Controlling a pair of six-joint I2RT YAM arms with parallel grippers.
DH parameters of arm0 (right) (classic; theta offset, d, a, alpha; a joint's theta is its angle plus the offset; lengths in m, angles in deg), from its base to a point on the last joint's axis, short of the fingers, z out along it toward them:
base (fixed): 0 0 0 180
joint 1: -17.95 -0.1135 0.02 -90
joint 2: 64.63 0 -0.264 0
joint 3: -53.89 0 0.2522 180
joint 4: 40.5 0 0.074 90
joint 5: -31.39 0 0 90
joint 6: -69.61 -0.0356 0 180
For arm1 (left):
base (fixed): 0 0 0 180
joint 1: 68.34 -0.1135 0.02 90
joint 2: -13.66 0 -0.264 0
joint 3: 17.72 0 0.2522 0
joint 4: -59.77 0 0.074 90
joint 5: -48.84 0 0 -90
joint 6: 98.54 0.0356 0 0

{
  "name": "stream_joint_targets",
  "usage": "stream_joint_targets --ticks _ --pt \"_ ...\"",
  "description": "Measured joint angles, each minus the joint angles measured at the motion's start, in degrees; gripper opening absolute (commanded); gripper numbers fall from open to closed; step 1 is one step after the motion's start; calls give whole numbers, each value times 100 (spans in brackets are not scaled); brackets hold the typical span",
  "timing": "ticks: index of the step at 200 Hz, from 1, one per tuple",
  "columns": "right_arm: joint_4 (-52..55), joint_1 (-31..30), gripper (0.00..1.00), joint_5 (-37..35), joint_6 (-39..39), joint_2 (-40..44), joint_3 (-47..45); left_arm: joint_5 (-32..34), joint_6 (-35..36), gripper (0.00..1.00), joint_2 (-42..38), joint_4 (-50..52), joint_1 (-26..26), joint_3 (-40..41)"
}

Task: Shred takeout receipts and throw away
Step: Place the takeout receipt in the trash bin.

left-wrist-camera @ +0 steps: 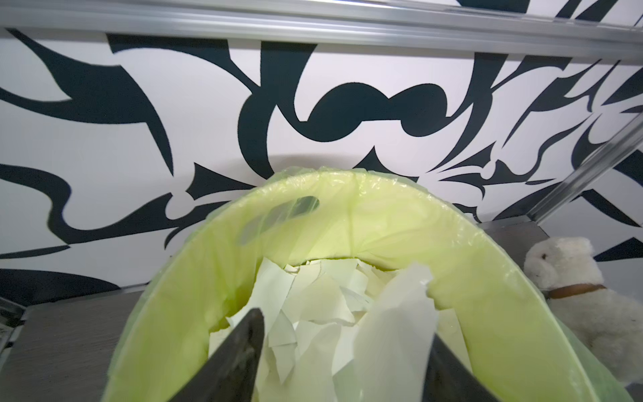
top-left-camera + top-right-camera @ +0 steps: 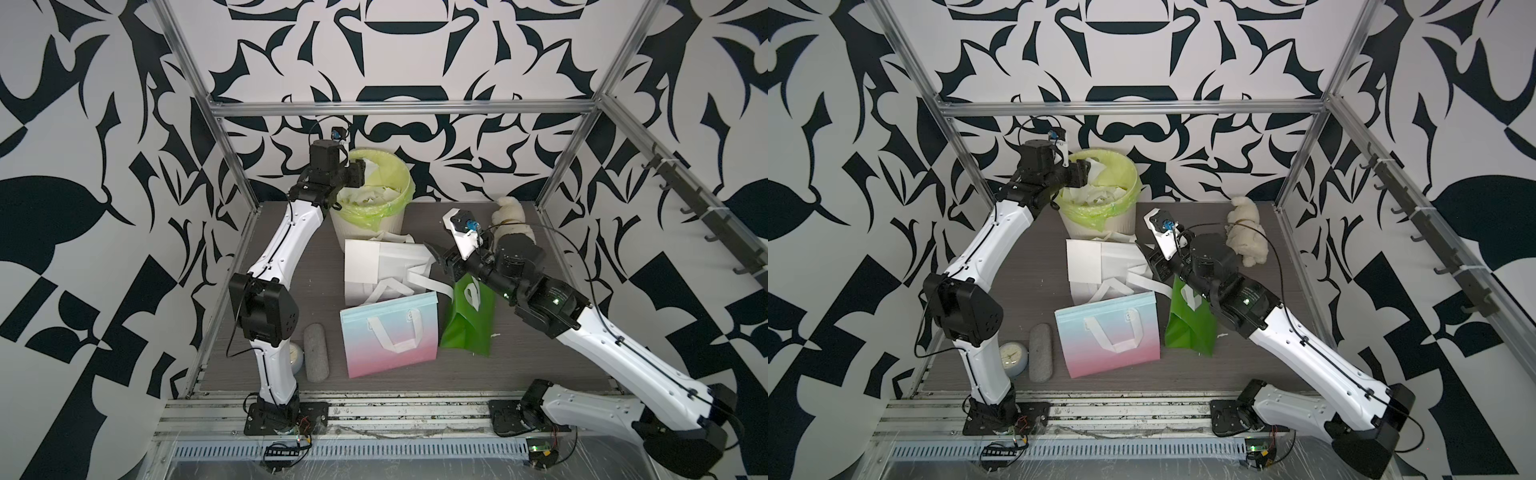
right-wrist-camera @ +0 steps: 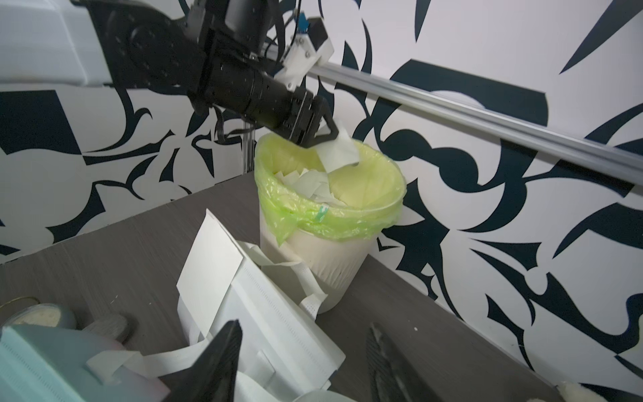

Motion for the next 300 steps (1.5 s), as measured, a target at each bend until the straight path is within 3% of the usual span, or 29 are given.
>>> stream_joint_targets --ticks 20,45,53,63,69,80,94,106,113,118,121,142,155,162,166,168,170,174,175,197,207,217,230,234,248,254,260,273,300 --pt "68 0 59 52 -74 -175 0 111 31 82 -55 39 0 -39" --pt "181 0 59 111 -127 -420 15 149 74 70 -184 201 0 -37" --pt "225 0 59 118 -129 -494 31 118 87 54 -229 275 0 -37" --pt "247 0 58 118 -129 -575 44 66 221 14 -284 372 0 -44" --pt "256 0 57 118 -129 -619 48 76 262 0 -291 490 0 -87" --pt "286 0 57 118 -131 -671 66 133 391 2 -243 782 0 -258" --pt "310 0 57 120 -131 -713 94 199 634 58 -76 1174 0 -621" --pt "326 0 57 120 -131 -723 125 227 745 74 122 1506 0 -981" --pt "323 0 57 120 -131 -723 138 234 807 64 219 1672 0 -1132" --pt "323 0 57 120 -131 -721 151 227 844 17 278 1781 0 -1211" --pt "326 0 57 120 -133 -721 157 212 835 0 306 1840 0 -1248" --pt "326 0 57 131 -146 -721 186 4 1021 0 380 2162 0 -1290" --pt "328 0 57 140 -149 -721 192 -31 1073 76 385 2262 0 -1292" --pt "326 0 57 140 -151 -721 195 -28 1071 88 385 2321 0 -1320" --pt "326 0 57 142 -151 -719 195 -37 1071 81 391 2361 0 -1353" --pt "326 0 57 144 -153 -719 195 -44 1071 69 396 2389 0 -1386" --pt "326 0 57 146 -153 -719 195 -48 1073 55 402 2409 0 -1403" --pt "328 0 57 155 -153 -719 195 -76 1086 4 428 2483 0 -1482" --pt "328 0 57 157 -155 -721 195 -94 1093 0 439 2514 0 -1521" --pt "326 0 57 181 -173 -719 195 -295 1167 1 699 2999 -9 -2243" --pt "326 0 57 197 -181 -717 195 -365 1204 70 754 3123 -15 -2409" --pt "326 0 57 219 -201 -715 195 -481 1147 99 765 3239 -33 -2483" --pt "328 0 57 249 -236 -704 195 -778 1003 95 763 3351 -90 -2505" --pt "326 0 57 262 -249 -695 195 -892 960 86 765 3368 -118 -2503" --pt "326 0 57 308 -302 -669 195 -1325 647 32 763 3407 -256 -2485" --pt "326 0 57 334 -328 -651 195 -1567 498 20 763 3401 -348 -2459" --pt "326 0 57 354 -354 -638 195 -1847 293 22 763 3386 -452 -2439" --pt "319 0 57 409 -426 -597 192 -2452 -227 50 763 3257 -728 -2341" --pt "232 0 57 476 -470 -527 188 -3510 -1532 64 739 2708 -1394 -1899"
